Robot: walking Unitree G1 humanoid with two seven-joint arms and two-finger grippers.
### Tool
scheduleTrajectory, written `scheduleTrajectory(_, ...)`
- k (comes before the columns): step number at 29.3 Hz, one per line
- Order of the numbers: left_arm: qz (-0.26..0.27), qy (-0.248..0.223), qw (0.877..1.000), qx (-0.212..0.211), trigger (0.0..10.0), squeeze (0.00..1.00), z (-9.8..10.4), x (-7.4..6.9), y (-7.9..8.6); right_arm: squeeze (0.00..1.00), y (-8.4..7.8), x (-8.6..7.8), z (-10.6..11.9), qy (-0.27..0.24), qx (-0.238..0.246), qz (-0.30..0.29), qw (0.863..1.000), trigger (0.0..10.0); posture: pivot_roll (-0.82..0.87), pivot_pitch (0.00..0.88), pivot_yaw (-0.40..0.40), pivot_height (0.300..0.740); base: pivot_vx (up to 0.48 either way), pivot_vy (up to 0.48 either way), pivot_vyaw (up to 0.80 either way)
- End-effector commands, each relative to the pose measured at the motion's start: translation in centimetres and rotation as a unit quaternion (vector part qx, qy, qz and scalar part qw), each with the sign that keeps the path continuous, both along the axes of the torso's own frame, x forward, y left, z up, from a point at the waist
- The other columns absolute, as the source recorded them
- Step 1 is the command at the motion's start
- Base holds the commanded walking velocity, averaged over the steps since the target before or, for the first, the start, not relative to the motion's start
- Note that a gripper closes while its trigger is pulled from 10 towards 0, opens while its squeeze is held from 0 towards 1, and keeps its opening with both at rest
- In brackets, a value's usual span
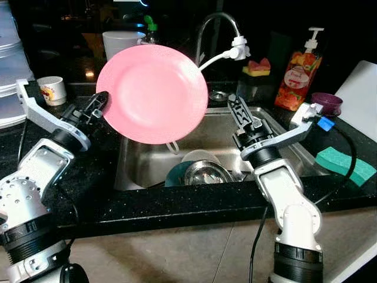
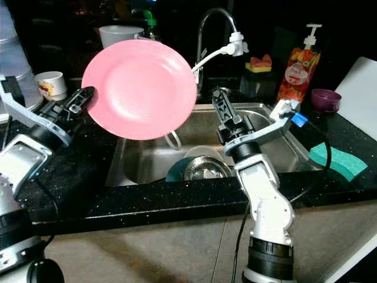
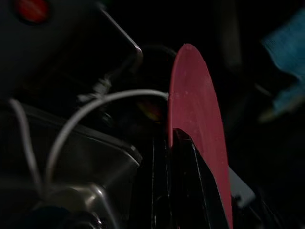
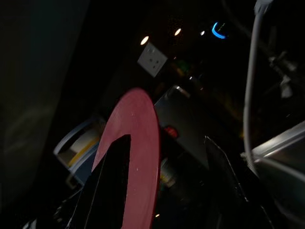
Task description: Kitchen organization
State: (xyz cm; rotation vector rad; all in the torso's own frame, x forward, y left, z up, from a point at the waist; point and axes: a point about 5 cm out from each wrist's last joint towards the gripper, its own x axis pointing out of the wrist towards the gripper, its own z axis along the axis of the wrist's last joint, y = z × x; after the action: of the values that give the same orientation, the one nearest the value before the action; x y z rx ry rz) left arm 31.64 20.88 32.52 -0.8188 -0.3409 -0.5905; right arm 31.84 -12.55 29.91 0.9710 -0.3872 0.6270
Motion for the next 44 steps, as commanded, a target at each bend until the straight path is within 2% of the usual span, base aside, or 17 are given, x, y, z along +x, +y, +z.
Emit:
scheduleTrajectory(1, -0.017, -0.012, 1.000, 0.008, 10.0, 0.00, 0.1, -0.4, -0.4, 0.00, 0.1, -0.3, 0.1, -0.004, 0.007, 0.012, 1.000, 10.0, 0.02, 0.095, -0.032, 0.740, 0.000, 0.000, 0.00)
scheduleTrajectory(5, -0.032, -0.018, 0.999, 0.007, 10.0, 0.00, 0.2, -0.2, -1.2, 0.00, 0.9, -1.2, 0.3, -0.022, -0.007, 0.056, 0.998, 10.0, 0.02, 0.098, -0.027, 0.740, 0.000, 0.000, 0.00)
scheduleTrajectory(15, -0.057, -0.028, 0.998, 0.019, 10.0, 0.00, 0.3, -0.3, -2.4, 0.00, 1.4, -1.3, -0.2, -0.012, -0.030, 0.068, 0.997, 10.0, 0.02, 0.098, -0.027, 0.740, 0.000, 0.000, 0.00)
scheduleTrajectory(17, -0.060, -0.028, 0.998, 0.025, 10.0, 0.00, 0.3, -0.3, -2.7, 0.00, 1.5, -1.4, -0.2, -0.012, -0.036, 0.069, 0.997, 4.7, 0.02, 0.099, -0.028, 0.740, 0.000, 0.000, 0.00)
scheduleTrajectory(18, -0.060, -0.028, 0.998, 0.025, 10.0, 0.00, 0.3, -0.3, -2.7, 0.00, 1.5, -1.4, -0.2, -0.012, -0.036, 0.069, 0.997, 4.7, 0.02, 0.099, -0.028, 0.740, 0.000, 0.000, 0.00)
scheduleTrajectory(19, -0.060, -0.027, 0.997, 0.027, 10.0, 0.00, 0.2, -0.3, -2.9, 0.00, 1.6, -1.4, -0.3, -0.010, -0.039, 0.069, 0.997, 0.0, 0.02, 0.099, -0.028, 0.740, 0.000, 0.000, 0.00)
scheduleTrajectory(24, -0.059, -0.023, 0.997, 0.037, 10.0, 0.00, 0.1, -0.2, -3.2, 0.00, 1.6, -1.4, -0.4, -0.008, -0.041, 0.069, 0.997, 0.0, 0.01, 0.098, -0.029, 0.740, 0.000, 0.000, 0.00)
scheduleTrajectory(26, -0.048, -0.027, 0.996, 0.069, 10.0, 0.00, -0.1, -0.3, -3.7, 0.00, 1.6, -1.4, -0.3, -0.009, -0.039, 0.067, 0.997, 0.0, 0.01, 0.099, -0.030, 0.740, 0.000, 0.000, 0.00)
scheduleTrajectory(29, -0.036, -0.031, 0.995, 0.093, 10.0, 0.00, -0.2, -0.4, -4.1, 0.00, 1.5, -1.4, -0.3, -0.010, -0.040, 0.067, 0.997, 0.0, 0.01, 0.099, -0.030, 0.740, 0.000, 0.000, 0.00)
scheduleTrajectory(32, -0.033, -0.027, 0.994, 0.097, 10.0, 0.00, -0.4, -0.3, -4.3, 0.00, 1.6, -1.4, -0.3, -0.011, -0.042, 0.067, 0.997, 0.0, 0.01, 0.099, -0.030, 0.740, 0.000, 0.000, 0.00)
scheduleTrajectory(33, -0.028, -0.020, 0.995, 0.098, 10.0, 1.00, -0.6, -0.1, -4.2, 0.00, 1.6, -1.5, -0.3, -0.012, -0.042, 0.068, 0.997, 0.0, 0.01, 0.099, -0.030, 0.740, 0.000, 0.000, 0.00)
scheduleTrajectory(37, -0.029, -0.016, 0.994, 0.102, 10.0, 1.00, -0.8, -0.1, -4.3, 0.00, 1.6, -1.5, -0.3, -0.012, -0.046, 0.066, 0.997, 0.0, 0.01, 0.102, -0.033, 0.740, 0.000, 0.000, 0.00)
scheduleTrajectory(39, -0.021, -0.007, 0.995, 0.102, 10.0, 0.95, -1.0, -0.1, -4.0, 0.00, 1.5, -1.2, -0.5, -0.005, -0.055, 0.052, 0.997, 0.0, 0.01, 0.102, -0.033, 0.740, 0.000, 0.000, 0.00)
scheduleTrajectory(40, -0.014, 0.000, 0.995, 0.101, 10.0, 0.00, -1.2, 0.0, -3.8, 0.00, 1.2, -0.7, -0.8, 0.008, -0.066, 0.028, 0.997, 3.3, 0.01, 0.102, -0.033, 0.740, 0.000, 0.000, 0.00)
scheduleTrajectory(41, -0.009, 0.003, 0.995, 0.102, 10.0, 0.00, -1.4, 0.0, -3.6, 0.00, 1.0, -0.4, -0.9, 0.017, -0.073, 0.011, 0.997, 3.3, 0.01, 0.102, -0.033, 0.740, 0.000, 0.000, 0.00)
scheduleTrajectory(42, -0.003, 0.007, 0.995, 0.100, 10.0, 0.00, -1.7, 0.0, -3.4, 0.00, 0.7, 0.0, -1.1, 0.025, -0.079, -0.008, 0.997, 10.0, 0.01, 0.107, -0.031, 0.740, 0.000, 0.000, 0.00)
scheduleTrajectory(44, 0.005, 0.017, 0.995, 0.100, 10.0, 0.00, -2.3, 0.0, -3.1, 0.00, 0.2, 0.9, -1.3, 0.041, -0.089, -0.044, 0.994, 10.0, 0.01, 0.107, -0.031, 0.740, 0.000, 0.000, 0.00)
